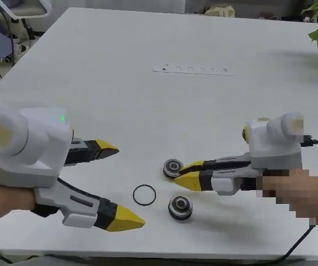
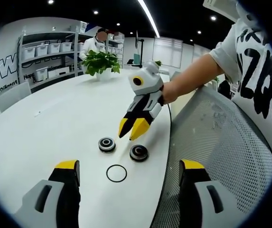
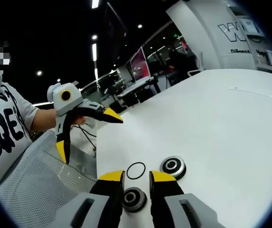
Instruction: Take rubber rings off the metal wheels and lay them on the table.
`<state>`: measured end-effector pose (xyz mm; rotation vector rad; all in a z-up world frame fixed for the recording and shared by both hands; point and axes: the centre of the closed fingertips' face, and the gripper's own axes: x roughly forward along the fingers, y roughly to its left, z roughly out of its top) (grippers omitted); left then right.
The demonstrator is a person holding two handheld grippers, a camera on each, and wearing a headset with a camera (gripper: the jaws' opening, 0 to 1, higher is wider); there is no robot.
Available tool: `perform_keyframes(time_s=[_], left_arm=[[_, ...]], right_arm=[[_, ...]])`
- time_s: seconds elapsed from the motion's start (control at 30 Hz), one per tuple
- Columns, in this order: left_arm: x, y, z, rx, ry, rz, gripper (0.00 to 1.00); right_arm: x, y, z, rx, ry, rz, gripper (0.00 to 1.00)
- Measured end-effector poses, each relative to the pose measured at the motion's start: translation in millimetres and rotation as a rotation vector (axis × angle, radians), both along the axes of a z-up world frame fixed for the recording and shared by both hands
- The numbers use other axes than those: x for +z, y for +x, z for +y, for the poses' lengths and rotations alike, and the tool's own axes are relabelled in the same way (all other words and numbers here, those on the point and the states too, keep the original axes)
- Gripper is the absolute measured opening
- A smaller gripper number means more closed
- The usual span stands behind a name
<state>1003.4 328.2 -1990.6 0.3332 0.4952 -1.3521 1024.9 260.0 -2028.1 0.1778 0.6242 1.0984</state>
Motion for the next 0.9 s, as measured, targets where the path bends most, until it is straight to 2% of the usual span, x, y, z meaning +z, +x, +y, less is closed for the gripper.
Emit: perform_keyframes(time_s=[0.63,0.9], left_arm=[[-1.9,4.8,-22.7,-0.047,0.006,-0.01,0.8],[-4.4,6.3,-28.0,-0.056,0.01,-0.001,0.78]], right_arm=[[1.9,-15.6,-11.2,0.037,-0.034,-0.053,0.24],[-3.9,-18.4,-17.1,0.057,-0.063,-0.068,0.25]])
